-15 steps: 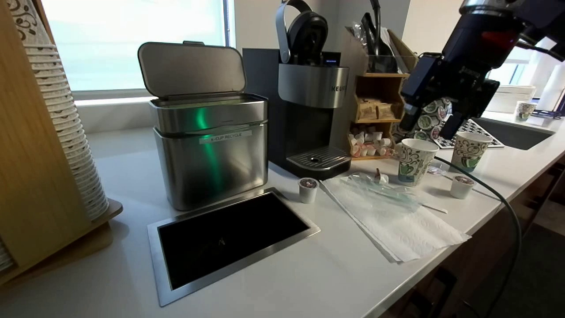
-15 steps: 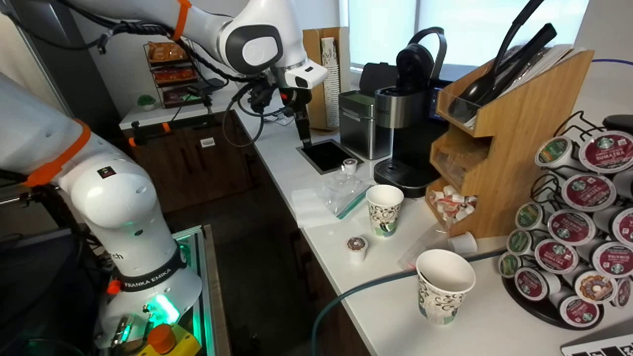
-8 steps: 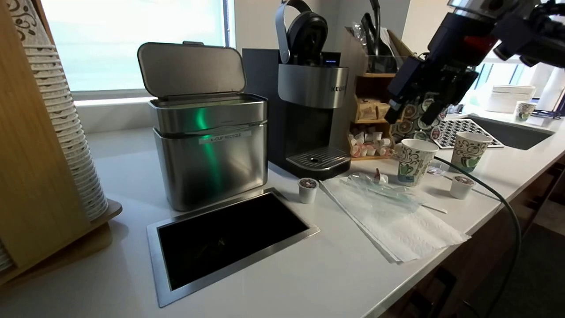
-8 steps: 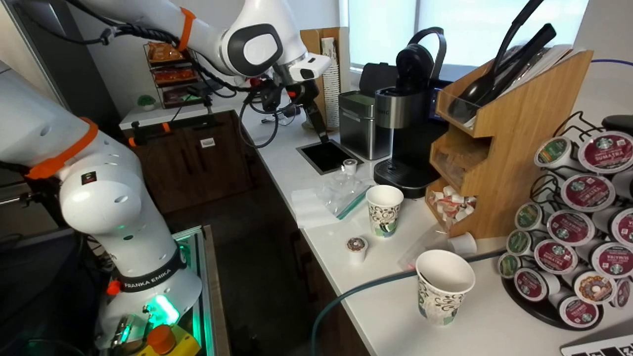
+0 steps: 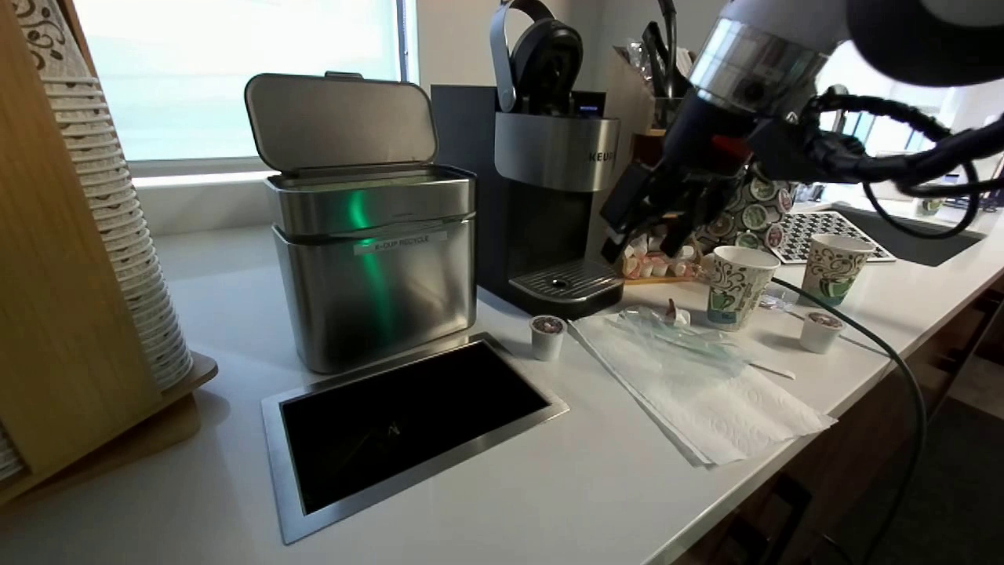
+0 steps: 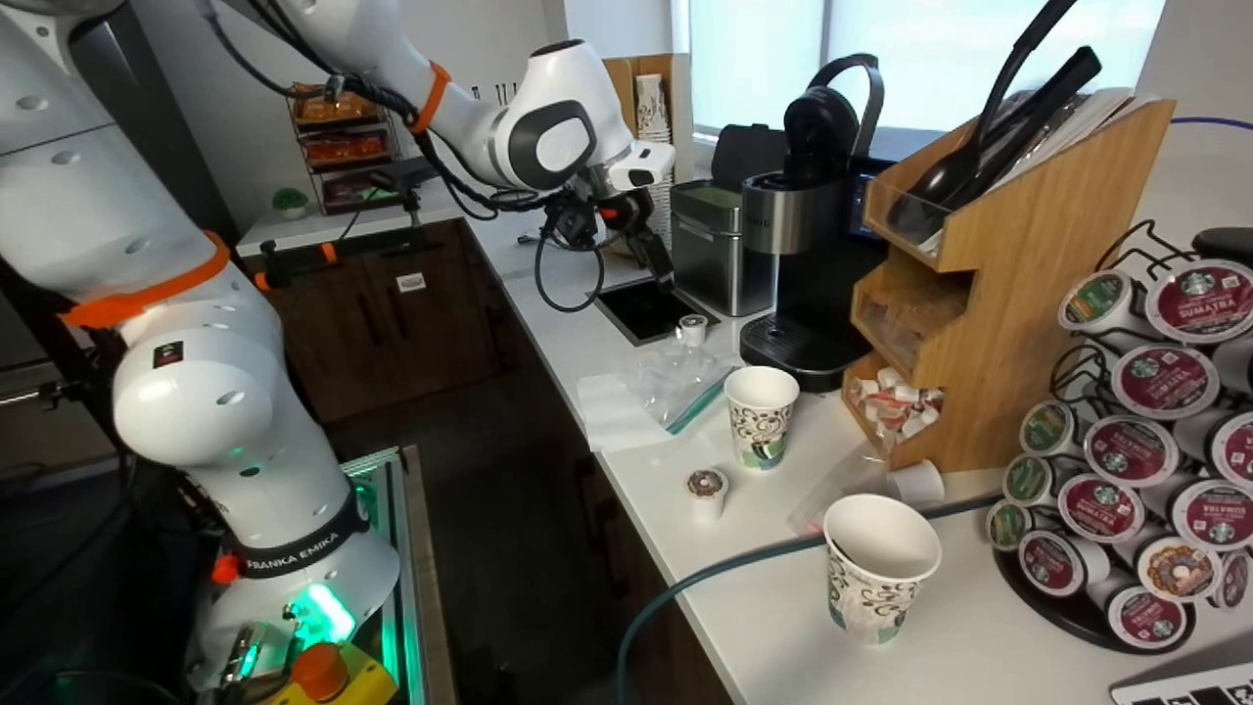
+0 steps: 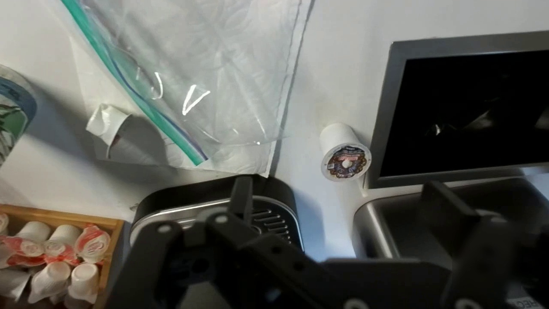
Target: Place the coffee pod inside the coffee maker
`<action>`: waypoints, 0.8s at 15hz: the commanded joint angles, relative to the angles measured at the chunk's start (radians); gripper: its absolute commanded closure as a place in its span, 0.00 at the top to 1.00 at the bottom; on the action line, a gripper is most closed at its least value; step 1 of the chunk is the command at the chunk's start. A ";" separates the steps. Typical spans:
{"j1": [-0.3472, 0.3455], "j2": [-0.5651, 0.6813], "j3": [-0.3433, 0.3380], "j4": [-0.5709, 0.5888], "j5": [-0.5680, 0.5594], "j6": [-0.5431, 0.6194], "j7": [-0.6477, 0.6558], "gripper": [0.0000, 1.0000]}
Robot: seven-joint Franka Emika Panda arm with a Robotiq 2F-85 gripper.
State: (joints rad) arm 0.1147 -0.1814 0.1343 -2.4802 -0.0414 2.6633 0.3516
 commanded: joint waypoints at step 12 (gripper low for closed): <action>0.018 0.323 -0.023 0.222 -0.104 0.007 0.036 1.00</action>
State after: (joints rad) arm 0.1173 0.1066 0.1300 -2.2560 -0.1340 2.6435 0.4016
